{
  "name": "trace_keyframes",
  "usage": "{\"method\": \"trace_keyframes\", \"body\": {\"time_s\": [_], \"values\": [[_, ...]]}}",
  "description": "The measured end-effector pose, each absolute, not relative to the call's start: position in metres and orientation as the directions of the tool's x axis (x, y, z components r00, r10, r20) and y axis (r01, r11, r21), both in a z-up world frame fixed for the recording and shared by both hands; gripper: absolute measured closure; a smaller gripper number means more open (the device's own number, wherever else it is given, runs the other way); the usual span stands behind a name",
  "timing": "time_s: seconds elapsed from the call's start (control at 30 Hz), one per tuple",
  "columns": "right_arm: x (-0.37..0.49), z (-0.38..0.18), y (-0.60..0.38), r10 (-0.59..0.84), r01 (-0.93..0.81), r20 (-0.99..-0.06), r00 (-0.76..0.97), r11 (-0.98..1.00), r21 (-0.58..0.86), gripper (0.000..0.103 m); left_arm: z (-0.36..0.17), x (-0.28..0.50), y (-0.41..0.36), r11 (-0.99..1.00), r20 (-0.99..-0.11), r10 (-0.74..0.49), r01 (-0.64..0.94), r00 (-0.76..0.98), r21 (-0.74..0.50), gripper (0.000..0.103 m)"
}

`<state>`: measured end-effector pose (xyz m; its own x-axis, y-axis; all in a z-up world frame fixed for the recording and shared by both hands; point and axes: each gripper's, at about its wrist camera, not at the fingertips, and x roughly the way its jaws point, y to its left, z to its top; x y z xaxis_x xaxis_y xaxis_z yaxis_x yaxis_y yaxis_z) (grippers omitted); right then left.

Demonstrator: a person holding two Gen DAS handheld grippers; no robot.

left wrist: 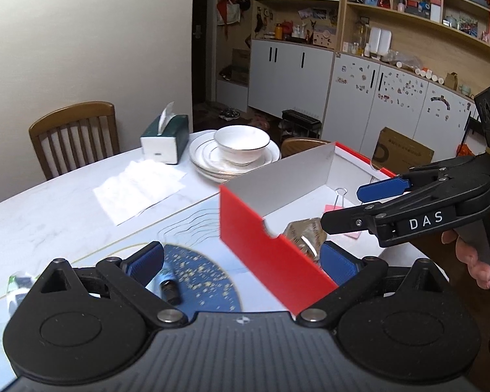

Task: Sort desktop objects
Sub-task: 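Move both tools back over the cluttered table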

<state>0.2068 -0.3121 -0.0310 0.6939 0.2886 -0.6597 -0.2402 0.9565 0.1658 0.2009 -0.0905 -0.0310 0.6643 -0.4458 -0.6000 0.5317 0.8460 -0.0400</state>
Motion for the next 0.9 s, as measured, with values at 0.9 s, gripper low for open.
{"method": "trace_keyframes", "body": {"time_s": [0.9], "values": [[0.192,-0.060,-0.186,0.325,-0.316,-0.709,0.626,0.937,0.150,0.025,-0.094,0.187,0.054,0.908,-0.702,-0.320,0.417,0.636,-0.036,0.001]]}}
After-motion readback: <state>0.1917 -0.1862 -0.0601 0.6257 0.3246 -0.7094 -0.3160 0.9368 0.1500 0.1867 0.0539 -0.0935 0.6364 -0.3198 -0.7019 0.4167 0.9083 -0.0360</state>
